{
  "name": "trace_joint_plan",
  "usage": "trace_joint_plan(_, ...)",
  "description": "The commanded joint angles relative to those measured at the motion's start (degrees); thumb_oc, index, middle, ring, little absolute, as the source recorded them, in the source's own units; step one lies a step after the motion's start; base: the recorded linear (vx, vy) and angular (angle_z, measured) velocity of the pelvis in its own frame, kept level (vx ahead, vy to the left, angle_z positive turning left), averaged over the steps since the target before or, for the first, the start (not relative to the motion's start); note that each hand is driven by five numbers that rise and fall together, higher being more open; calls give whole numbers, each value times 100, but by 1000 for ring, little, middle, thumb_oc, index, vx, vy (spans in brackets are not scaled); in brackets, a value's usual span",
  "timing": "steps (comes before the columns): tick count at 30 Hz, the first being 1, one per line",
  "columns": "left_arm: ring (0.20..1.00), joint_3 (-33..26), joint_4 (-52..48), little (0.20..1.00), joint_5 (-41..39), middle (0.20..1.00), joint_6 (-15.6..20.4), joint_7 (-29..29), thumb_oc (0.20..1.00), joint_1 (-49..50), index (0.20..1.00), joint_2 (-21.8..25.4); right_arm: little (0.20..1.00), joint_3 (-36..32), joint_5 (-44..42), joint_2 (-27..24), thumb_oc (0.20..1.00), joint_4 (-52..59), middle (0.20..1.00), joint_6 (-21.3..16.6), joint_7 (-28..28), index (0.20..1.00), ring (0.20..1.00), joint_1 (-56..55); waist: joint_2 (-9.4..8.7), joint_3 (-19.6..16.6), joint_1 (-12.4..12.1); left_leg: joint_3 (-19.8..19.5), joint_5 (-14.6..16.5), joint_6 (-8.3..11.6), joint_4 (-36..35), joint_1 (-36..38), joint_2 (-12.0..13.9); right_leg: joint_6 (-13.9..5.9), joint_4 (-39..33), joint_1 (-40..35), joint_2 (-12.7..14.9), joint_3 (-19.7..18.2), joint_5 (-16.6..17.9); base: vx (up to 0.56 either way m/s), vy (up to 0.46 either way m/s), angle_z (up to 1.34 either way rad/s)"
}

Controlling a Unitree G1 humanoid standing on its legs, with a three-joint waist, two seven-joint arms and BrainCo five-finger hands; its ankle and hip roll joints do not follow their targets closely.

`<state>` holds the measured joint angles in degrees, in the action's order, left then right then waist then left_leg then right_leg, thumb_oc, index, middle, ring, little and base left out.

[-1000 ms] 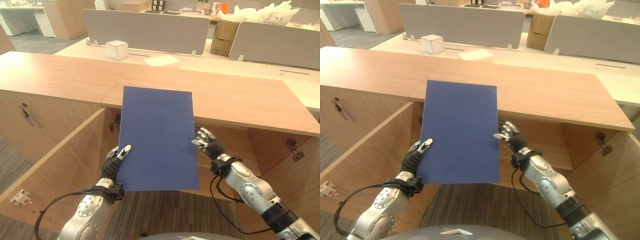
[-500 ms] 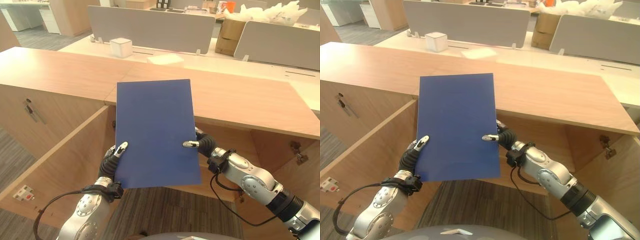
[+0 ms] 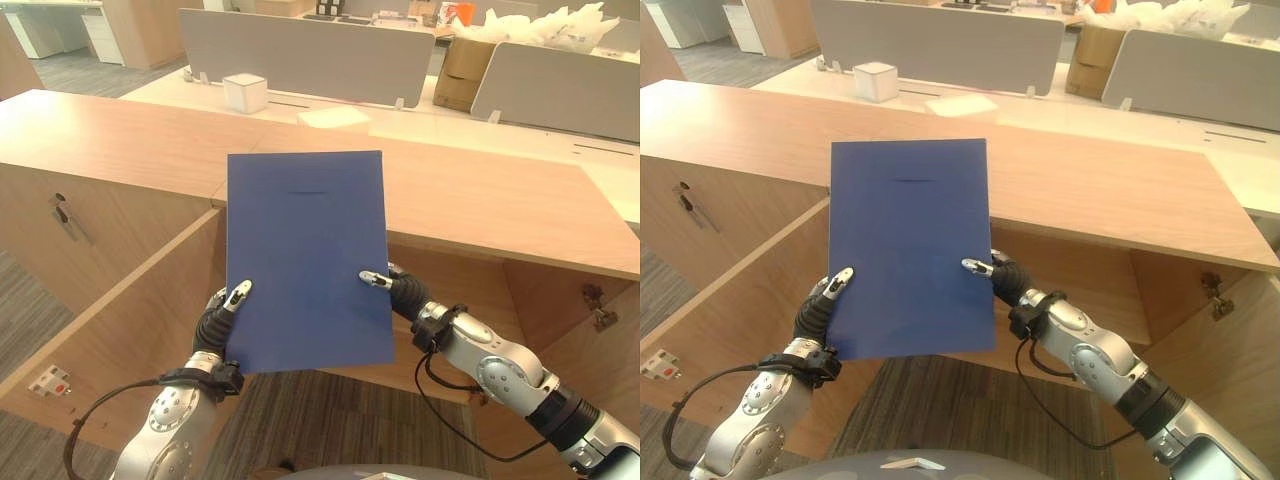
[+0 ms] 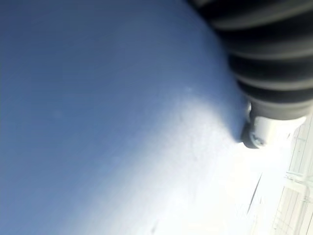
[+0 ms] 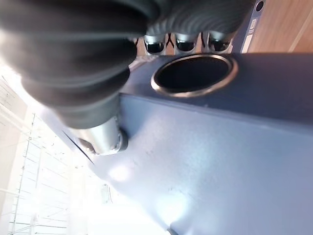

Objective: Put the empty folder in the office cabinet

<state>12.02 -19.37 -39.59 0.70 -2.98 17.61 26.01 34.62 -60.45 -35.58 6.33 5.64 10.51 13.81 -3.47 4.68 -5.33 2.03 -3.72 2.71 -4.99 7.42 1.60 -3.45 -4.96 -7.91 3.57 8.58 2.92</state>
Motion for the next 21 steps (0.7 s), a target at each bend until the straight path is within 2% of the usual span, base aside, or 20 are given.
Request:
trace_joint_plan(1,200,80,-117,200,109,200,235,-124,200,-368,200,133,200,7,127,181,200,335,200,-177,390,200,200,370,-230,-145,3,-105,595,86,-1,35,93,-505,-4,182,566,162,29,0,0,0)
trace_joint_plan(2,200,80,-117,200,109,200,235,-124,200,-368,200,133,200,7,127,181,200,335,200,-177,390,200,200,370,-230,-145,3,-105,595,86,-1,35,93,-505,-4,182,566,163,29,0,0,0)
trace_joint_plan(3,429,78,-102,429,119,429,241,-133,429,-369,429,135,200,50,152,88,200,310,200,-149,449,200,200,399,-233,-143,1,-108,589,89,-1,30,94,-505,-4,185,567,169,31,0,0,0)
trace_joint_plan(4,1000,84,-85,1000,127,1000,256,-155,1000,-363,1000,129,200,141,187,-64,200,281,200,-79,543,200,200,444,-239,-146,-9,-112,587,92,-1,26,91,-506,-4,181,568,180,27,0,0,0)
trace_joint_plan(5,1000,96,-67,1000,187,1000,294,-205,1000,-360,1000,138,200,314,242,-460,200,279,200,56,744,200,200,559,-257,-146,-35,-128,578,95,-1,20,90,-512,-4,172,566,206,24,0,0,0)
trace_joint_plan(7,1000,36,-63,1000,284,1000,359,-223,1000,-334,1000,133,200,477,202,-913,200,273,200,161,968,200,200,698,-286,-142,-77,-144,572,106,-1,13,92,-520,-4,170,567,230,17,-18,-16,5)
trace_joint_plan(8,1000,36,-63,1000,285,1000,359,-223,1000,-334,1000,127,200,481,200,-919,200,274,200,161,968,200,200,701,-280,-140,-73,-145,572,107,-1,15,93,-520,-4,168,566,231,17,-16,-27,8)
trace_joint_plan(10,1000,-64,115,1000,532,1000,465,-171,1000,-312,1000,25,200,517,157,-1393,200,312,200,176,1216,200,200,826,-328,-138,-130,-163,557,126,-1,11,102,-523,-4,165,555,264,0,-8,-32,7)
trace_joint_plan(14,1000,-224,353,1000,822,1000,528,-186,1000,-285,1000,-40,200,578,204,-1794,200,428,200,213,1468,200,200,1006,-356,-137,-180,-167,545,151,-1,10,125,-526,-4,152,548,275,-13,-8,-34,2)
trace_joint_plan(21,1000,-573,580,1000,1187,1000,617,-124,1000,-339,1000,-89,200,938,470,-2064,200,508,200,400,1851,200,200,1184,-345,-139,-240,-172,535,174,-1,44,161,-513,-4,103,524,299,-66,-4,-18,0)
